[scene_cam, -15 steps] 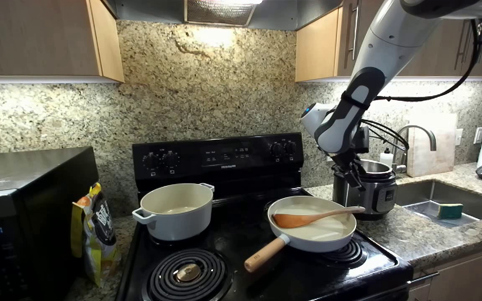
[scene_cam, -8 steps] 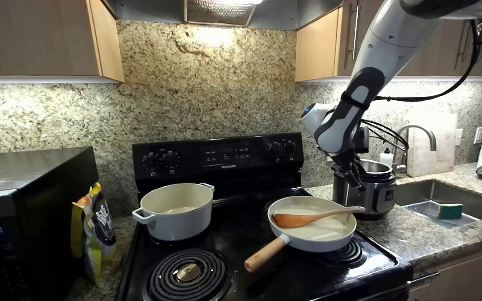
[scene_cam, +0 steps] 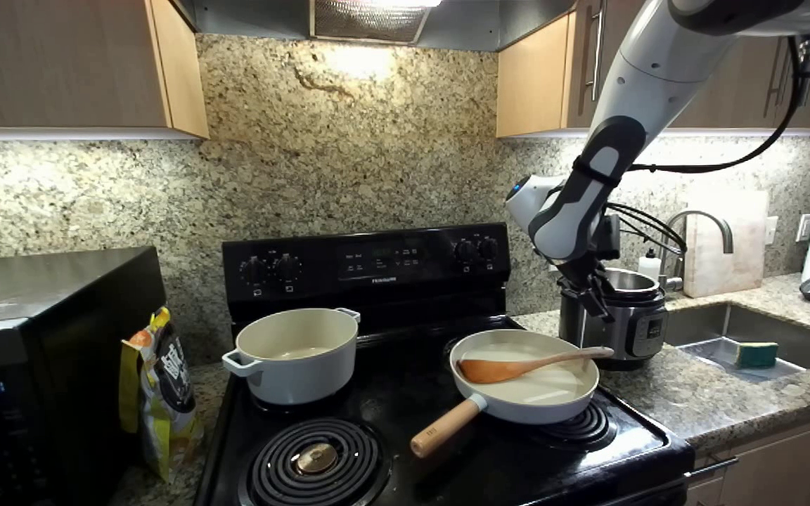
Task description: Use the wooden spatula to stir the pan
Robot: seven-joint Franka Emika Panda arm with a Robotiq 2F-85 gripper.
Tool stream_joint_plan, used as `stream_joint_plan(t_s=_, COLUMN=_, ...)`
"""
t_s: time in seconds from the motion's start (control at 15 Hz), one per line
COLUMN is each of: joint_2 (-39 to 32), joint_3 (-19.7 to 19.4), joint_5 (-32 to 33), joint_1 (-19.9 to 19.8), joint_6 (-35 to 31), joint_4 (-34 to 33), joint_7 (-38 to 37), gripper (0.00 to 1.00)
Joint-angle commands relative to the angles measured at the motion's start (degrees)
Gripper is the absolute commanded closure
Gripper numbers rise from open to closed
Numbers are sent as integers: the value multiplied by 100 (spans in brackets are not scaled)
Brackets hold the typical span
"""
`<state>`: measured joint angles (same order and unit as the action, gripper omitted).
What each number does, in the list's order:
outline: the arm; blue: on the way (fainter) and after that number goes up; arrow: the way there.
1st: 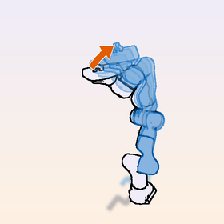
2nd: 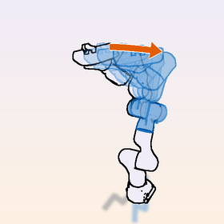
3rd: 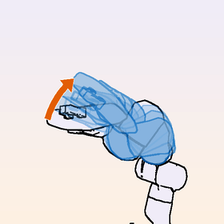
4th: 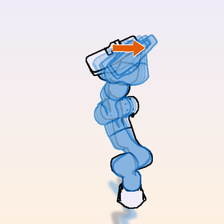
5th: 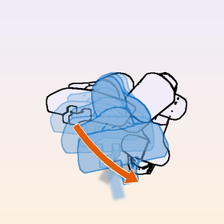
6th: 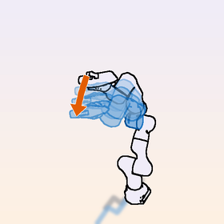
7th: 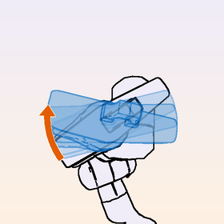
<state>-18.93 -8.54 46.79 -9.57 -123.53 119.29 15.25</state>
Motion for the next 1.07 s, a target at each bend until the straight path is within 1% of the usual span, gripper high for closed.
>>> stream_joint_plan(t_s=0.0, joint_2=1, joint_3=-5, joint_5=136, joint_1=-44, joint_6=-308, joint_4=34, joint_7=6, gripper=0)
stream_joint_plan(t_s=0.53, joint_2=54, joint_3=7, joint_5=219, joint_1=-48, joint_6=-350, joint_4=114, joint_7=199, gripper=0)
stream_joint_plan(t_s=0.73, joint_2=76, joint_3=16, joint_5=266, joint_1=-56, joint_6=-489, joint_4=158, joint_7=183, gripper=0)
stream_joint_plan(t_s=1.0, joint_2=125, joint_3=30, joint_5=285, joint_1=-70, joint_6=-840, joint_4=261, joint_7=234, gripper=0)
